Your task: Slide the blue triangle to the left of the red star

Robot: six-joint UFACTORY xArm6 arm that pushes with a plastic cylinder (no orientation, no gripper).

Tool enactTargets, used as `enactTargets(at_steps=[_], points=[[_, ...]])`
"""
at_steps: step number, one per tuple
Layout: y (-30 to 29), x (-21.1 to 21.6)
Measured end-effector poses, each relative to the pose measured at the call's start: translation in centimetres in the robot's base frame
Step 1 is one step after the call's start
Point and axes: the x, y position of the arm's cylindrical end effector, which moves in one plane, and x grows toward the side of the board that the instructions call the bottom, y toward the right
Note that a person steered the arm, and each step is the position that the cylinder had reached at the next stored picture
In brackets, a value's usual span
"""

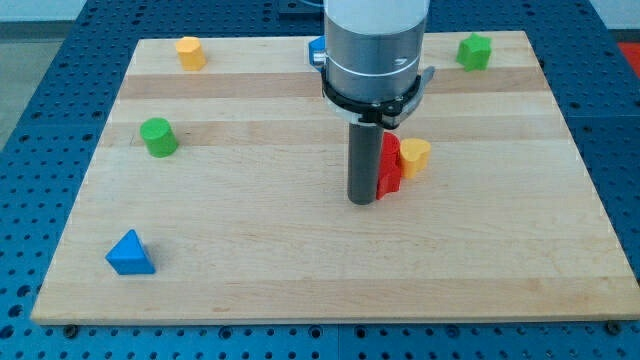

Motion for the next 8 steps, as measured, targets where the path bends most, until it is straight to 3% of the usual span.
enactTargets(at_steps=[1, 2, 5, 8], points=[[-0.5, 0.7], [-2.9, 4.2], [-15.1, 12.2], [-25.8, 11.3]])
